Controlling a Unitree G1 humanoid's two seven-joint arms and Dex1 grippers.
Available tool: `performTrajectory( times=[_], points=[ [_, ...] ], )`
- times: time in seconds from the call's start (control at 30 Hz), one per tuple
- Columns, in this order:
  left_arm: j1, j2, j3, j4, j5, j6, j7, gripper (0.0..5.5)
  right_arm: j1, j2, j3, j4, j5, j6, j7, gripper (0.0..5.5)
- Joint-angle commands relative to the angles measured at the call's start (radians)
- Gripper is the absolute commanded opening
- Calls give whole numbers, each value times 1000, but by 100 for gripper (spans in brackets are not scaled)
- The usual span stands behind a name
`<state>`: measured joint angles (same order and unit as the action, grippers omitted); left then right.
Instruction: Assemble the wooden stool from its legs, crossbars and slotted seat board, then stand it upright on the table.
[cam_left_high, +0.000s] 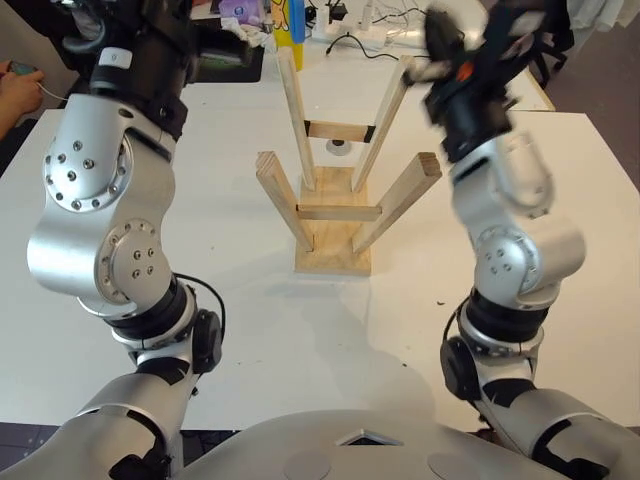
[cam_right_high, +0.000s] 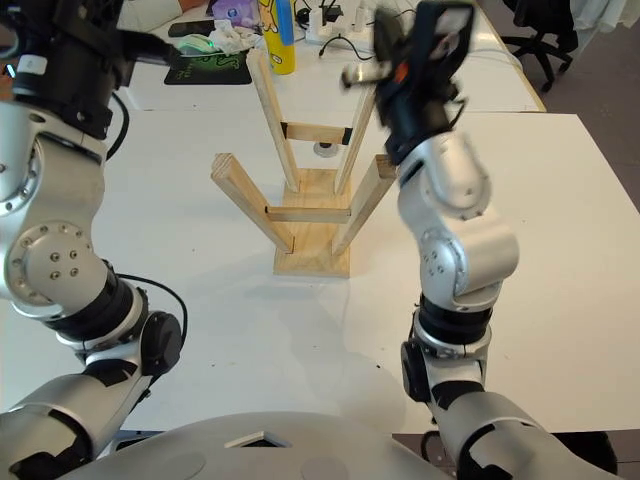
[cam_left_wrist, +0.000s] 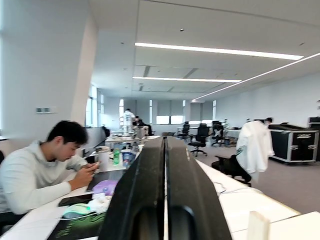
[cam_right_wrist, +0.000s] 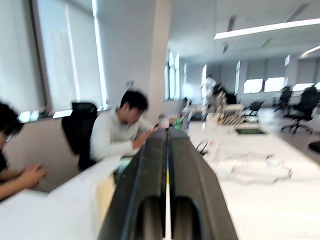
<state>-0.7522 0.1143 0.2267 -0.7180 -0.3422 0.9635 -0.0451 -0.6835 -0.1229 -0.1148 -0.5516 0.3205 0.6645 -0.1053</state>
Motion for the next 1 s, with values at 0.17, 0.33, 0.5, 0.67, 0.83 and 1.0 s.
performTrajectory(
  times=[0.17, 0.33, 0.5, 0.67, 0.83, 1.0],
  points=[
    [-40, -49, 17, 1, -104, 40, 34, 1, -35, -73, -20, 27, -105, -61, 1, 0],
    [178, -101, -53, 28, -164, 95, 19, 1, 166, -84, 2, 54, -171, -83, 14, 0],
    [522, 67, -317, 189, 5, -28, -49, 1, 212, -70, 20, 47, -201, -94, 14, 0],
    [415, 60, -225, 128, -6, -106, -31, 1, 212, -79, 19, 50, -212, -101, 28, 0],
    [133, 45, -77, 88, -80, -110, 16, 1, 221, -75, 24, 51, -219, -109, 34, 0],
    [-29, 71, -20, 83, -117, -99, 39, 1, 218, -73, 20, 62, -228, -117, 40, 0]
  ],
)
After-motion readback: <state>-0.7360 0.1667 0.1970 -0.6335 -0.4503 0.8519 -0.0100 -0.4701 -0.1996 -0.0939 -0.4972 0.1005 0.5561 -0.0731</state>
